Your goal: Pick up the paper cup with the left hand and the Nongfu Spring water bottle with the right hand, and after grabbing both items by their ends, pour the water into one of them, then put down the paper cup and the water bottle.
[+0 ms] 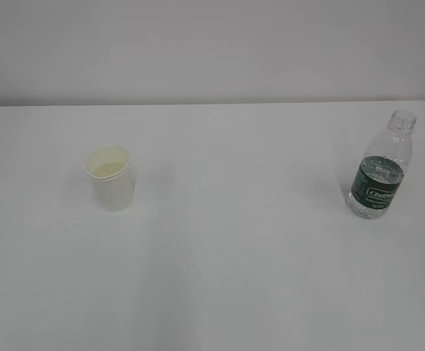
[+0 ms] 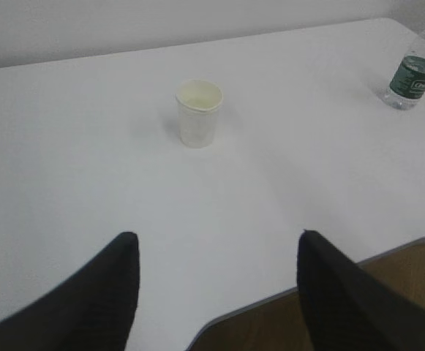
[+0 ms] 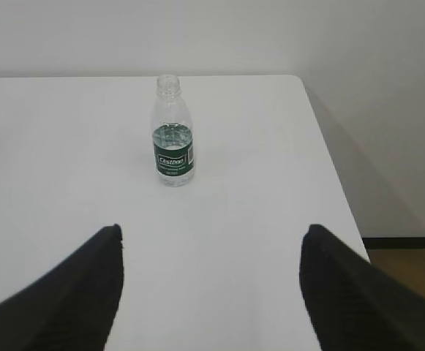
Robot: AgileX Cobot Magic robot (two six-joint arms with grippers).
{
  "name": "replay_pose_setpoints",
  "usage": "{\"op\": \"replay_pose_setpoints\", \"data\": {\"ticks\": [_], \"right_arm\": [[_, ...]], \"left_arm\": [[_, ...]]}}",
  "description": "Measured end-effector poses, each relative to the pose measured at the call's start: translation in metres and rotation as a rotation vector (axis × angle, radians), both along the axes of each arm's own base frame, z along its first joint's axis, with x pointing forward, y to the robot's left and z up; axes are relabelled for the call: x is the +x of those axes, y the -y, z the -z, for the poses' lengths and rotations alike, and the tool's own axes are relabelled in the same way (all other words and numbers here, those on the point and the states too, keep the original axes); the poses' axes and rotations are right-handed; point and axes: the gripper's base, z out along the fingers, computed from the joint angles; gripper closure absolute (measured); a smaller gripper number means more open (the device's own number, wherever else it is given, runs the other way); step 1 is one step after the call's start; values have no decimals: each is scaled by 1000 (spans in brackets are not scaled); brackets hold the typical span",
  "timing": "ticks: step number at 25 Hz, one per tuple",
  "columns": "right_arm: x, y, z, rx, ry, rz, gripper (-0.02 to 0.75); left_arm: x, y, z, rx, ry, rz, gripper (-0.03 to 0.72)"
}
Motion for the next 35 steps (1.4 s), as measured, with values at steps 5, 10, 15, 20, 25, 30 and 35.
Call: {"op": "replay_pose_setpoints", "data": {"ticks": [5,10,15,20,25,30,35], "right_arm": [[11,0,14,-6,-64,3,165],[22,-1,32,-10,-139,3,165],[30,0,45,-23,-191,13,165],[36,0,58,-31,-242,18,165],[39,1,62,-46,-250,24,165],[42,2,62,-57,-221,30,165],[43,2,61,-58,-204,29,165]], "left_arm": [[1,1,5,10,-22,0,207],[10,8,23,18,-102,25,207],[17,11,35,30,-135,27,208],[21,11,38,41,-124,12,208],[23,9,38,59,-104,-9,209],[28,9,40,68,-73,-24,209],[30,9,42,73,-63,-31,210]]}}
